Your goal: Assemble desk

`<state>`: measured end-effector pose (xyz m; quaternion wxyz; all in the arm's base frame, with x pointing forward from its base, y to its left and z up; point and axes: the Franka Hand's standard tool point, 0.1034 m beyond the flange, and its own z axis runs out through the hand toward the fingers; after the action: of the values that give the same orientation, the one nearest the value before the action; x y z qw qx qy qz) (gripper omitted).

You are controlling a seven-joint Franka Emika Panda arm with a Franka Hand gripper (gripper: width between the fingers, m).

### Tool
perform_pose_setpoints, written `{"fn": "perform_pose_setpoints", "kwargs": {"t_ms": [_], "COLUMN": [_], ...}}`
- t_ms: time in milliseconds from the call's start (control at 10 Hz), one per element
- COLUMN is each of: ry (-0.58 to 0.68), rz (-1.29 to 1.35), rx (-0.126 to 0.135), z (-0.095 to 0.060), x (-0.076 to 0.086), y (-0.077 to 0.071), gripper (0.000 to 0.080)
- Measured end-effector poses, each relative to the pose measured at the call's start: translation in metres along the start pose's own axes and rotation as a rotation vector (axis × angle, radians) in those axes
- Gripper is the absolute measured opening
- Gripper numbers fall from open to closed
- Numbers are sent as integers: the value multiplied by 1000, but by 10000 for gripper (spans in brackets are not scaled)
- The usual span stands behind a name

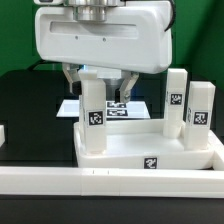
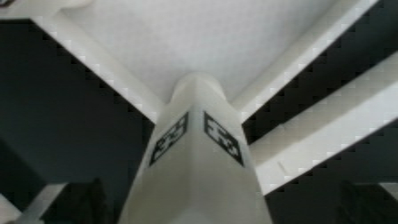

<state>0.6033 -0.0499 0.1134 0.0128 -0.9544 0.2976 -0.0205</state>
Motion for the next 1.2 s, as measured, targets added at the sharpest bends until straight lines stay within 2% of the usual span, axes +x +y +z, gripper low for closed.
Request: {"fn": "perform_pose_setpoints", "kwargs": {"t_ms": [400,600,700,800,900,1100,1200], "ry": [2,4,4,3,3,2,2], "rz": [-384,-522,-569,-615,-626,-619,-606], "rx": [-2,-25,-25,-26,-26,-26,-25], "z": [-2,-2,-2,-2,-2,-1,-1], "x": [1,1,2,3,3,3,3], "y": [1,1,2,4,4,5,5], "gripper": [648,648,648,532,532,288,288]}}
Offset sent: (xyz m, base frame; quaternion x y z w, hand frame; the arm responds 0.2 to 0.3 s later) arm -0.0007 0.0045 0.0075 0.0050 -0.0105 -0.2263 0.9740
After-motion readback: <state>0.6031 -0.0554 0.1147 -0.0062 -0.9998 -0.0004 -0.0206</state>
